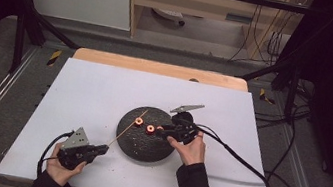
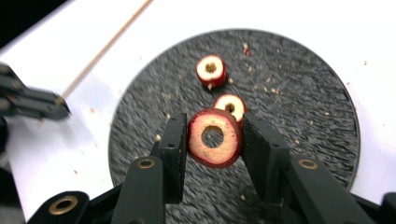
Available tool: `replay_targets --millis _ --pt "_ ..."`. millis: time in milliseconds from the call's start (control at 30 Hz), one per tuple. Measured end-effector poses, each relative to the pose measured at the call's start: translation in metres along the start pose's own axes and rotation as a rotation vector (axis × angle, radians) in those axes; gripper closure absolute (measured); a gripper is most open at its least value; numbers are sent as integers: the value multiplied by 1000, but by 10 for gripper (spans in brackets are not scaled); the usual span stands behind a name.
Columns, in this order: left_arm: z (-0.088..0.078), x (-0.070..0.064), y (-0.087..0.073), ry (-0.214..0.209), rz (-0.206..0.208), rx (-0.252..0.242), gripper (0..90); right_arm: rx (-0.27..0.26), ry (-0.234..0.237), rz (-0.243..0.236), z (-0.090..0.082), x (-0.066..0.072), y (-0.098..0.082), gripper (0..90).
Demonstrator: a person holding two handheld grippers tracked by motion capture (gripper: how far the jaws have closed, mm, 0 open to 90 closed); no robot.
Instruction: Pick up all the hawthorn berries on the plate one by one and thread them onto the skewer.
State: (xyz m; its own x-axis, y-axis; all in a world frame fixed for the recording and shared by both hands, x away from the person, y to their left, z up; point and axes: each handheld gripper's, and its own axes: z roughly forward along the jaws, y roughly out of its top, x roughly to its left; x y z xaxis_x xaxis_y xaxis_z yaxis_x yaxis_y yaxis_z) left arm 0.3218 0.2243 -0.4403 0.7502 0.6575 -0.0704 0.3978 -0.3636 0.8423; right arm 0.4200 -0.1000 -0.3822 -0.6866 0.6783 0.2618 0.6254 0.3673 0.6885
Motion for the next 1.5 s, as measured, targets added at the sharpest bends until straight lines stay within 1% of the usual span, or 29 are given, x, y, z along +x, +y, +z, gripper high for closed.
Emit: replay_targets --millis 67,200,267,333,433,633,667,833,867,1000,1033,1100,1133,1200,1367,1500 --pt "1 -1 0 1 -3 -2 875 -47 16 27 0 0 -4 625" --pt "1 -2 0 1 -3 -5 875 -125 30 66 -1 1 -11 625" --pt "1 -3 1 5 -4 -9 875 -178 45 88 -1 1 -14 625" --pt "1 -4 1 10 -2 -15 875 -226 60 125 -2 0 -18 625" --pt "0 -3 1 15 -5 -19 875 -297 78 167 -2 -2 -24 625" --pt "2 -5 2 20 -8 -25 875 -403 96 242 -2 -4 -35 626" --pt "2 -5 2 20 -8 -25 875 -420 100 249 -1 -4 -37 626" --pt "3 -8 1 22 -13 -30 875 -503 94 296 2 -1 -44 626" --pt "4 -8 1 21 -14 -31 875 -518 96 311 3 0 -45 626" --pt "4 -10 1 25 -21 -38 875 -590 98 348 9 4 -49 627" --pt "4 -11 1 26 -26 -41 875 -610 96 350 10 5 -50 627" --pt "3 -11 1 26 -29 -46 875 -643 100 371 11 7 -51 627" --pt "3 -12 1 26 -31 -49 875 -662 104 374 12 8 -52 627" --pt "3 -13 0 27 -32 -53 874 -689 104 389 12 10 -53 627" --pt "3 -16 0 25 -31 -65 875 -757 98 406 11 13 -54 627" --pt "4 -19 0 13 -25 -64 875 -813 87 414 11 14 -53 628"
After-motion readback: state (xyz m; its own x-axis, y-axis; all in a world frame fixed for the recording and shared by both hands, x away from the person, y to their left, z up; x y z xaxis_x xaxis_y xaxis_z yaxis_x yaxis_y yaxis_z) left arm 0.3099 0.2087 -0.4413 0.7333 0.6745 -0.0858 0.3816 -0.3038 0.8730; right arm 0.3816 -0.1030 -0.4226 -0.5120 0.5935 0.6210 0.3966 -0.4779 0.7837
